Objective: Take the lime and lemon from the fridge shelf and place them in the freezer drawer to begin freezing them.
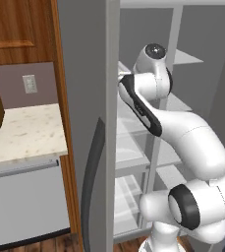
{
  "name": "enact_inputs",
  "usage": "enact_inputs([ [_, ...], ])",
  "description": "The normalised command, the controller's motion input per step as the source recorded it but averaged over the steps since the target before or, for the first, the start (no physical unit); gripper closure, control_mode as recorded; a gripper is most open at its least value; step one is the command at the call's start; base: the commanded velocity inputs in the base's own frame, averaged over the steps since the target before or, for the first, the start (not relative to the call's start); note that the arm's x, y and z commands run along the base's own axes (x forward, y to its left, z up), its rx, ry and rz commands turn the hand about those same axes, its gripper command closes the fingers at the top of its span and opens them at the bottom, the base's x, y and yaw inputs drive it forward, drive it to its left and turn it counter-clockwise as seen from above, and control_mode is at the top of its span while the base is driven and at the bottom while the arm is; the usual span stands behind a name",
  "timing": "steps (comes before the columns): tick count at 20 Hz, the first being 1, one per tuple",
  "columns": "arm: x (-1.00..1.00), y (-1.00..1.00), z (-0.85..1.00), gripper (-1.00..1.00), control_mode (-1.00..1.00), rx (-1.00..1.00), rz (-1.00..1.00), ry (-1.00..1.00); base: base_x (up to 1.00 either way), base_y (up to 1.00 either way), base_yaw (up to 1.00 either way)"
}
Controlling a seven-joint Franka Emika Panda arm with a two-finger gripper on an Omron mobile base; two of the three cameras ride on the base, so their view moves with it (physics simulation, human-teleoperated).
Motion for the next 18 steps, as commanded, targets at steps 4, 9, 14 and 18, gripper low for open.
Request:
enact_inputs([
  [4,0.55,-0.13,-0.18,-1.0,-1.0,0.0,-0.05,0.04,0.0,0.0,0.0],
  [9,0.5,-0.27,-0.29,-1.0,-1.0,0.0,-0.02,0.02,0.0,0.0,0.0],
  [14,0.3,-0.36,-0.36,-1.0,-1.0,0.0,0.0,0.04,0.0,0.0,0.0],
  [18,0.44,-0.04,-0.12,-1.0,-1.0,0.0,-0.01,0.0,0.0,0.0,0.0],
])
